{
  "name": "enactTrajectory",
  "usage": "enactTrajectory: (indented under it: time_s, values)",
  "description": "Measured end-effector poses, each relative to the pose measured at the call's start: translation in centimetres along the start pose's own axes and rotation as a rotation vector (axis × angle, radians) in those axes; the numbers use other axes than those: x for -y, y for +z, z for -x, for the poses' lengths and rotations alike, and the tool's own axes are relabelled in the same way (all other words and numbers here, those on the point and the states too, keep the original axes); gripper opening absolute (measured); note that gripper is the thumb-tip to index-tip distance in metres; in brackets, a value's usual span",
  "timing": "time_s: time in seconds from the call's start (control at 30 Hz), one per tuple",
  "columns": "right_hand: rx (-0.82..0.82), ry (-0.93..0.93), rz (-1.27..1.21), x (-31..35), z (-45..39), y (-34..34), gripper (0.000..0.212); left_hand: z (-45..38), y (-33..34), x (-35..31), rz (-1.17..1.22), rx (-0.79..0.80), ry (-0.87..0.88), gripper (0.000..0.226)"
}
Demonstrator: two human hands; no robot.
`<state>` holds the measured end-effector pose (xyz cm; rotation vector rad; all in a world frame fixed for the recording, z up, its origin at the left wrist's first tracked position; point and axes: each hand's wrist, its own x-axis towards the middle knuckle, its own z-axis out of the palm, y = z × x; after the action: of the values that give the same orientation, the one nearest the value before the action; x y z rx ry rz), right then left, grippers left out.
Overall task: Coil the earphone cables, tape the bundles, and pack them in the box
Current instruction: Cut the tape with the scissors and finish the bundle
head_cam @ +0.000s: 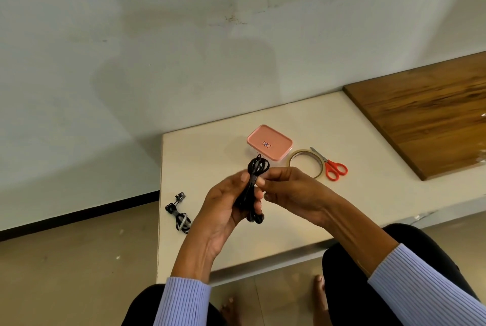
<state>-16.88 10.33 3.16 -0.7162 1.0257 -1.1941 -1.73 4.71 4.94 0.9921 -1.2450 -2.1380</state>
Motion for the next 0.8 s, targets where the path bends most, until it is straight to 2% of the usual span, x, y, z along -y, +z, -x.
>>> enactTrajectory:
  time_s: [0.17,0.37,0.5,0.57,0.67,0.8]
  values:
    - [-0.053,0.008,0.042,-0.2,-0.1,0.1,0.011,-0.2,-0.4,0.0,0.005,-0.037,-0.148,0.028]
    - [-0.008,0.009,0.018,-0.5,-0.5,0.1,0.012,-0.1,-0.2,-0.4,0.088,-0.009,-0.196,0.029]
    - [-0.150,0.052,0.055,-0.7,-0.6,0.3,0.028,-0.1,-0.4,0.3,-0.141,-0.156,-0.081,0.033]
    - [-0.191,0.064,0.062,-0.8,-0.7,0.3,0.035,-0.2,-0.4,0.7,-0.175,-0.194,-0.032,0.040]
    - [-0.236,0.078,0.076,-0.7,-0.8,0.4,0.022,-0.1,-0.6,0.8,-0.231,-0.189,0.026,0.044]
    - [-0.248,0.067,0.065,-0.7,-0.7,0.1,0.011,-0.3,-0.9,1.1,-0.394,-0.170,0.124,0.023]
